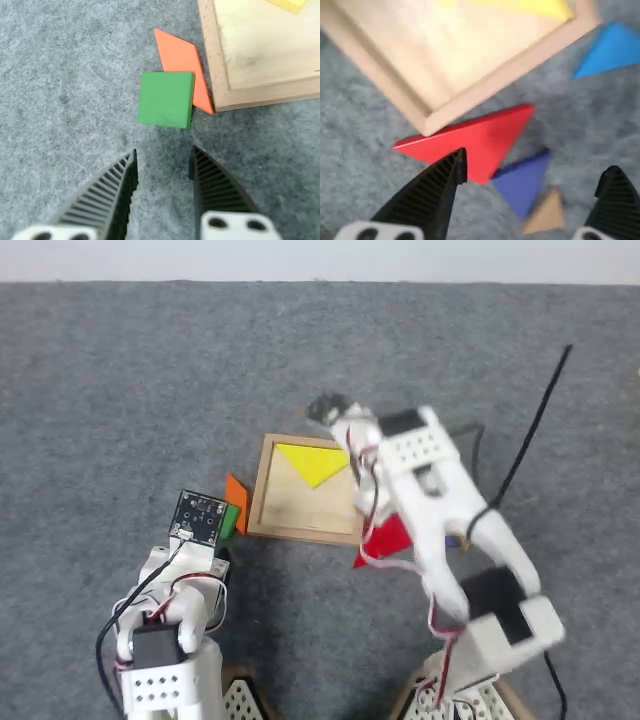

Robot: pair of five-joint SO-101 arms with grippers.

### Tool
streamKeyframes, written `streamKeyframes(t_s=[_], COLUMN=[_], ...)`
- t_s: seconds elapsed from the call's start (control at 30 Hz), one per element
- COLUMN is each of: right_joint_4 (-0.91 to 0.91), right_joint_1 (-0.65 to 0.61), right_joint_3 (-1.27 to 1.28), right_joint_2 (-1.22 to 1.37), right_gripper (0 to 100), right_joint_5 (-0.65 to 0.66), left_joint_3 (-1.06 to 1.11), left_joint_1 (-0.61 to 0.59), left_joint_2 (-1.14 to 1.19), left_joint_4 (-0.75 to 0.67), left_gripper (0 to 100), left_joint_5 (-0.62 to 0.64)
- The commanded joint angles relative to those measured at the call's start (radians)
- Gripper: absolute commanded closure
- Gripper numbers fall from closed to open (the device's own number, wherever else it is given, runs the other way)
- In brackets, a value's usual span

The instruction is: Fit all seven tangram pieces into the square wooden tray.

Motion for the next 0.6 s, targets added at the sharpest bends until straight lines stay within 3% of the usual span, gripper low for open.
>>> streamKeyframes(t_s=[0.0,0.3,0.57], right_joint_4=[-0.094,-0.105,-0.151], right_joint_1=[-0.058,-0.139,-0.18], right_joint_3=[0.172,0.278,0.307], right_joint_2=[-0.174,-0.228,-0.185], right_gripper=[60.2,60.1,60.1], right_joint_5=[-0.018,-0.017,-0.112], left_joint_3=[-0.007,-0.007,-0.007], left_joint_1=[-0.006,-0.006,-0.006], left_joint_2=[-0.002,-0.002,-0.002], left_joint_4=[0.005,0.005,0.005], left_gripper=[83,83,83], left_joint_5=[-0.009,-0.009,-0.009])
